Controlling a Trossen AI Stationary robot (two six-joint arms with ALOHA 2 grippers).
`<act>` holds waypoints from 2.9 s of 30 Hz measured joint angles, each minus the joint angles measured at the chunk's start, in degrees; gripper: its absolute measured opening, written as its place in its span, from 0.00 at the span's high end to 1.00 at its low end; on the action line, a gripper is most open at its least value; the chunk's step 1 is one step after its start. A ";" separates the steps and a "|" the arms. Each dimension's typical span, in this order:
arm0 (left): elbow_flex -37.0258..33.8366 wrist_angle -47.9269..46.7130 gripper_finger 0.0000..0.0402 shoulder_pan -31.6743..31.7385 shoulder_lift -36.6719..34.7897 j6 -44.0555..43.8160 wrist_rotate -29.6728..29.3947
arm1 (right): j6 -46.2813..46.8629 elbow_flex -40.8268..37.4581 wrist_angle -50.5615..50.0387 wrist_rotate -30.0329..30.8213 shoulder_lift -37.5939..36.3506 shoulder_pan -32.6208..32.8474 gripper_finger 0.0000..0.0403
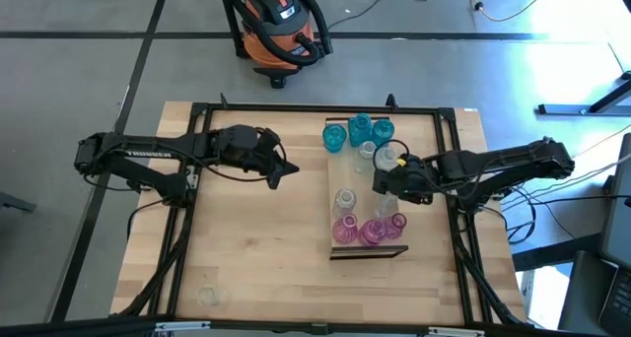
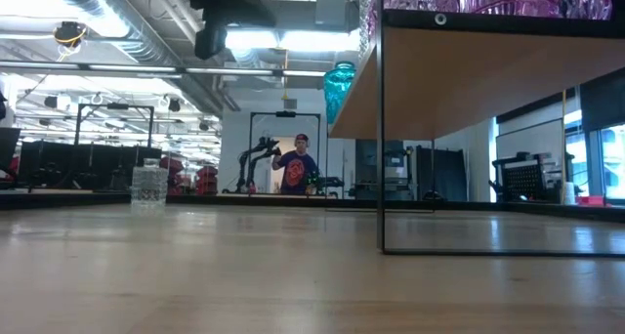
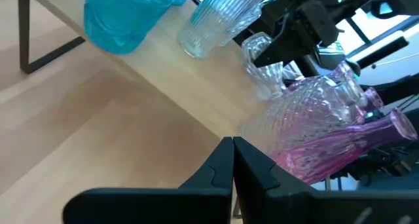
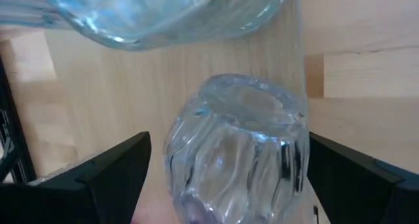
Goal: Sort vases onto shelf
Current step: Adjust the transparent vase on the shelf
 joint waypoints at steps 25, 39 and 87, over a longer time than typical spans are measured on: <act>0.00 -0.23 1.00 1.27 0.00 0.02 -0.02 | 2.18 1.31 -7.21 0.34 0.08 0.00 0.34; 0.00 -0.18 1.00 1.27 0.00 0.02 -0.08 | 0.56 7.69 -11.97 6.43 0.01 0.02 0.38; 21.25 9.55 0.93 -13.68 2.81 89.72 -19.09 | -7.28 25.27 48.22 -14.91 8.63 -8.01 0.37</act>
